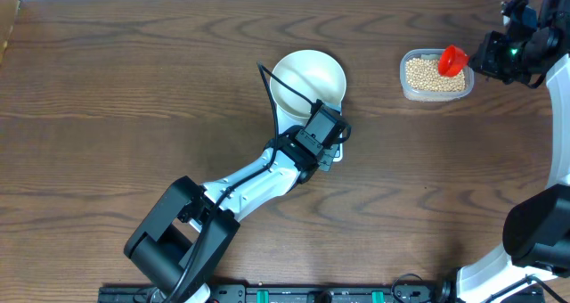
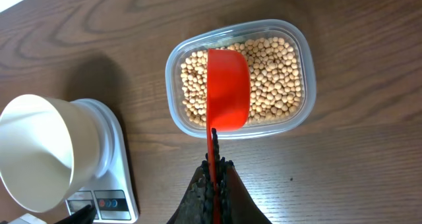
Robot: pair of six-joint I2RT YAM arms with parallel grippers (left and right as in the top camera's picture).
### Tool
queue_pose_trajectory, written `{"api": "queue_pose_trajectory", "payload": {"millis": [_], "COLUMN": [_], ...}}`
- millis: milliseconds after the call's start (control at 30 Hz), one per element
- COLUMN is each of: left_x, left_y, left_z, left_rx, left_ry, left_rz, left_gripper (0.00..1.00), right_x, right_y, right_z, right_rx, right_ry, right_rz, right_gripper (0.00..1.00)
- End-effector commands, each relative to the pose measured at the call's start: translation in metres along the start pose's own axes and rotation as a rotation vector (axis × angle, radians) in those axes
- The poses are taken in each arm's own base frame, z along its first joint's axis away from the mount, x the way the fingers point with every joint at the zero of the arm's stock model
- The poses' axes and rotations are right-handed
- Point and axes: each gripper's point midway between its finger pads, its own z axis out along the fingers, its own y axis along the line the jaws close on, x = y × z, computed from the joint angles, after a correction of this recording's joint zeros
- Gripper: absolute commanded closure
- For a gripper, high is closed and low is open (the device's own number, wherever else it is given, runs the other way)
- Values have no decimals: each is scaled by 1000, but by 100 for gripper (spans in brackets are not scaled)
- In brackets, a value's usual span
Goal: Scoop item into bowl and weigh 50g on scale
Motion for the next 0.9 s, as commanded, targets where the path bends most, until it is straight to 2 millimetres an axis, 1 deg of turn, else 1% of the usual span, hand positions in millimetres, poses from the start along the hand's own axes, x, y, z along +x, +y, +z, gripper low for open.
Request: {"api": "queue_pose_trajectory", "payload": {"millis": [0,267,433,700,867], "left_x": [3,12,12,10,11], "left_y": [2,3,4,15,15], "left_z": [7,17,17,18,20], "left_rx": [-18,-26,-32,-76,-74], "left_ry": [4,33,32,25,29], "left_rz": [16,22,22,28,27], "left_gripper": [93,92,92,93,93], "right_x": [-6,-6,-6,-6,-6], "right_y": [5,5,5,5,5], "right_z": [-10,-10,-10,-10,-10], "right_rx": [-21,-24,-24,-24,-24], "right_ry": [-27,-27,-26,-26,-26], "right_rz": [-22,-32,-32,-32,-32], "right_gripper": [99,99,99,99,99]}}
